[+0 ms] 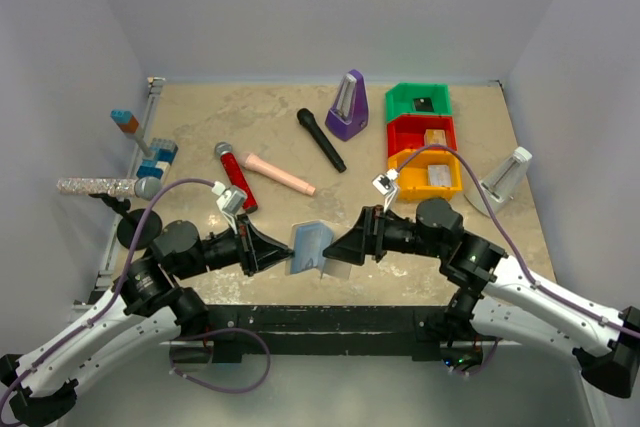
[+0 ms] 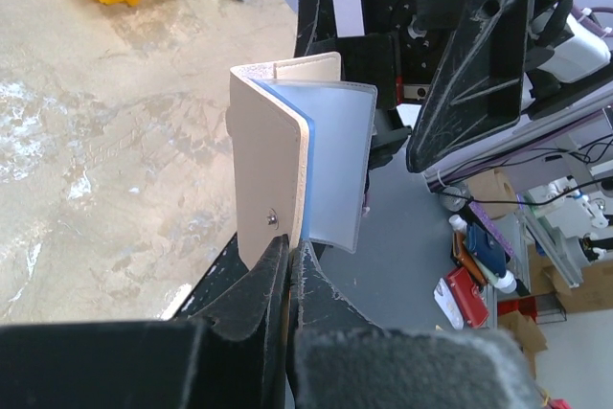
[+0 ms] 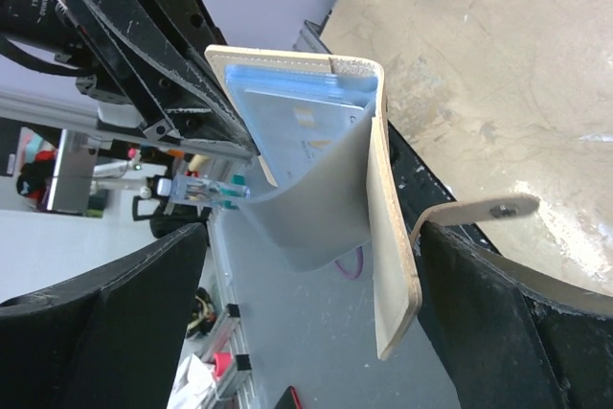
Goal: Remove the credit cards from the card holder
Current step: Open the card holder at the center of the board.
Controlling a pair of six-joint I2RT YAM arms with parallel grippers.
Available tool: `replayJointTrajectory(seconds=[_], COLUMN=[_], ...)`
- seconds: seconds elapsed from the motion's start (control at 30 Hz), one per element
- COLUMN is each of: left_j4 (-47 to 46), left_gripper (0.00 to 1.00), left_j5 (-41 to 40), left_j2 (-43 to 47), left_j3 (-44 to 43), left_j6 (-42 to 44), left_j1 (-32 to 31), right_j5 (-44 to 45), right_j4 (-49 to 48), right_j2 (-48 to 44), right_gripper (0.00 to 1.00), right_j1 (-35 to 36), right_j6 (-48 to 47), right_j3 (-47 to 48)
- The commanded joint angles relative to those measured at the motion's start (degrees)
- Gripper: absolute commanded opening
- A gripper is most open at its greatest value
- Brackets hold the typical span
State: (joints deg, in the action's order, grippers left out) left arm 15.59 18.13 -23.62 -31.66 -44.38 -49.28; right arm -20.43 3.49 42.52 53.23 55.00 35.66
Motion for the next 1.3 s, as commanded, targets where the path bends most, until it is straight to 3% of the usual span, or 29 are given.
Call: replayJointTrajectory(seconds=[0.0, 0.17, 0.33, 0.37, 0.43, 0.57, 0.77, 0.83, 1.0, 1.1, 1.27], left_j4=[-2.7, -3.2, -3.1, -3.3, -3.6, -4.7, -2.1, 0.3, 8.6, 11.2, 12.8], left_gripper=[0.0, 0.0, 0.0, 0.0, 0.0, 0.0, 0.0, 0.06, 0.32, 0.4, 0.45], left_j5=[0.3, 0.3, 0.2, 0.1, 0.2, 0.8, -4.1, -7.5, -17.8, -20.6, -22.5], left_j2=[0.1, 0.3, 0.7, 0.8, 0.9, 1.6, 2.9, 3.4, 4.8, 5.4, 5.2], left_j3=[-1.7, -1.2, -0.8, -0.7, -0.4, 1.7, 5.3, 6.3, 7.3, 7.8, 8.3], left_j6=[-0.6, -0.9, -0.9, -1.0, -1.2, -1.8, -2.4, -2.8, -4.7, -4.8, -5.4], left_j1=[-0.2, -0.2, -0.2, -0.2, -0.2, -0.2, -0.2, -0.2, -0.2, -0.2, -0.2], right_j5=[1.4, 2.9, 3.1, 3.1, 3.0, 2.8, 3.1, 3.4, 3.8, 3.0, 1.5], right_j4=[6.8, 12.5, 14.4, 14.5, 14.7, 14.0, 15.8, 16.5, 15.0, 11.2, 3.2], right_j2=[2.6, 4.7, 4.9, 4.9, 4.5, 2.9, 3.4, 4.7, 8.8, 11.7, 15.7], right_gripper=[0.95, 0.87, 0.66, 0.59, 0.34, 0.0, 0.0, 0.0, 0.0, 0.0, 0.0], right_j1=[-0.1, -0.1, -0.1, -0.1, -0.1, -0.1, -0.1, -0.1, -0.1, -0.3, -1.0], right_j6=[-2.9, -3.1, -3.4, -3.6, -4.2, -4.7, -7.8, -8.9, -10.2, -10.1, -9.2], right_j3=[6.2, 8.4, 8.5, 8.4, 7.9, 5.7, 4.1, 4.0, 2.0, 0.4, -3.2])
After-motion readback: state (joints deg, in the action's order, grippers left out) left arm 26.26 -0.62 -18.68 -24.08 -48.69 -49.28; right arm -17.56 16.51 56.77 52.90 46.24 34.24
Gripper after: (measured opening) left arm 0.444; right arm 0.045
